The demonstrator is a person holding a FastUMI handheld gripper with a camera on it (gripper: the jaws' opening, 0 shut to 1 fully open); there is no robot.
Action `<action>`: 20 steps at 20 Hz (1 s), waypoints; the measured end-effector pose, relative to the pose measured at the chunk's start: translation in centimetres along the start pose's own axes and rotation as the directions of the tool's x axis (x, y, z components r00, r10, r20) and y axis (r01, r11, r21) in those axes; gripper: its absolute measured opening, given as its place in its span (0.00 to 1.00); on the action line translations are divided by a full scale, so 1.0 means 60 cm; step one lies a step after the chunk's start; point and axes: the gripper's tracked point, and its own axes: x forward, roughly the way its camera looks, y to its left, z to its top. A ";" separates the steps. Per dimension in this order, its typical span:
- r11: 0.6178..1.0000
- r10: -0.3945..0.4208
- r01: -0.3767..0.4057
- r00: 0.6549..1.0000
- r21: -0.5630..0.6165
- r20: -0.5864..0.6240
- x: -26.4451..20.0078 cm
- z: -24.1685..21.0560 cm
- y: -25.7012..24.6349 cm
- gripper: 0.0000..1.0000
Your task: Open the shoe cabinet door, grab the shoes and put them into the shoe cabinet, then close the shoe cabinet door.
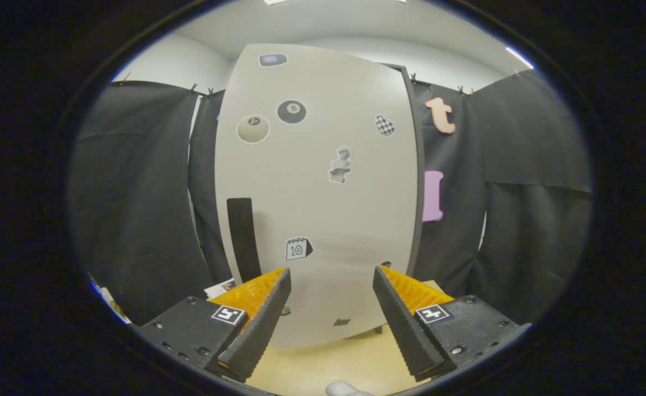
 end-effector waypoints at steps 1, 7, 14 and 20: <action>1.000 -0.006 0.006 1.000 -0.002 0.005 -0.014 0.002 -0.003 0.98; 0.999 0.042 -0.042 0.998 0.002 0.045 -0.130 0.024 -0.020 0.98; 0.999 0.050 -0.050 0.995 0.005 0.087 -0.253 0.010 -0.050 0.98; 0.999 0.045 -0.046 0.997 0.021 0.061 -0.295 -0.024 -0.063 0.98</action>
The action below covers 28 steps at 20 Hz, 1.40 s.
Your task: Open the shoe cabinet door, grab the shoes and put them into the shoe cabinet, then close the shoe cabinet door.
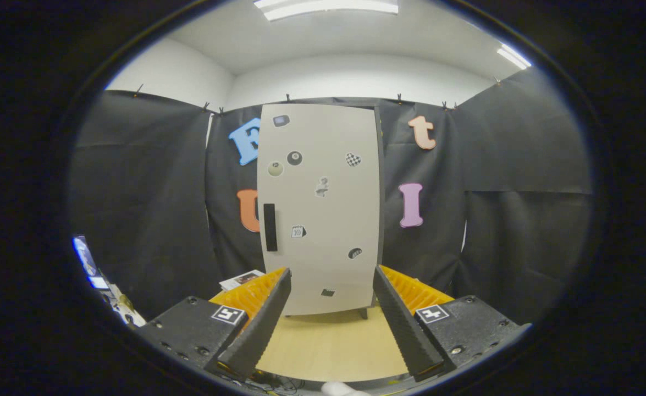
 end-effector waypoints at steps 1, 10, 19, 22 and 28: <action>1.000 -0.001 0.001 1.000 0.002 0.000 -0.002 -0.001 -0.002 0.98; 1.000 -0.026 0.026 1.000 0.013 0.016 -0.018 0.004 -0.015 0.98; 0.998 -0.054 0.053 0.998 0.023 0.040 -0.025 0.014 -0.020 0.98; 0.998 -0.052 0.052 0.998 0.022 0.033 -0.030 0.011 -0.017 0.98; 0.997 -0.073 0.072 0.997 0.025 0.037 -0.038 0.019 -0.025 0.98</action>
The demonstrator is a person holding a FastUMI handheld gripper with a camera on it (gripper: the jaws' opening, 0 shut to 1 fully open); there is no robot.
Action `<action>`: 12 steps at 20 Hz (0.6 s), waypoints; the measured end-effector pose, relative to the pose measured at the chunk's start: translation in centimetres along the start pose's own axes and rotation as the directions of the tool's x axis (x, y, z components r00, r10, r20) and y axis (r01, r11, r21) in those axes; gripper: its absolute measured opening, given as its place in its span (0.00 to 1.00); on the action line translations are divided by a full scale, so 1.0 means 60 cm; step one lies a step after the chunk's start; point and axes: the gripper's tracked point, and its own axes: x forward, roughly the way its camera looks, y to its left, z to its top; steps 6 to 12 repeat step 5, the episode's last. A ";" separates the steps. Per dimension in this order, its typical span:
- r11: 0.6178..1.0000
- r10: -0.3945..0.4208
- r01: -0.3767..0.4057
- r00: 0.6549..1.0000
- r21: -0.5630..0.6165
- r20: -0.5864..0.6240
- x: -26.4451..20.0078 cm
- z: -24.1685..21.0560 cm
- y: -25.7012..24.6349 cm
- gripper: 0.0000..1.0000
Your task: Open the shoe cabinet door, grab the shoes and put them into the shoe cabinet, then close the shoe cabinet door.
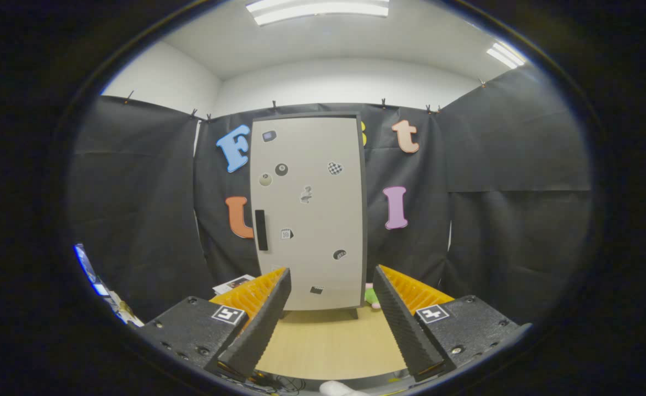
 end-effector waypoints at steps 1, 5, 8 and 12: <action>1.000 -0.004 0.004 1.000 -0.001 0.001 0.000 0.000 -0.001 0.98; 1.000 -0.004 0.004 1.000 0.004 0.006 0.002 0.003 0.001 0.98; 1.000 -0.004 0.004 1.000 0.004 0.006 0.002 0.003 0.001 0.98; 1.000 -0.004 0.004 1.000 0.004 0.006 0.002 0.003 0.001 0.98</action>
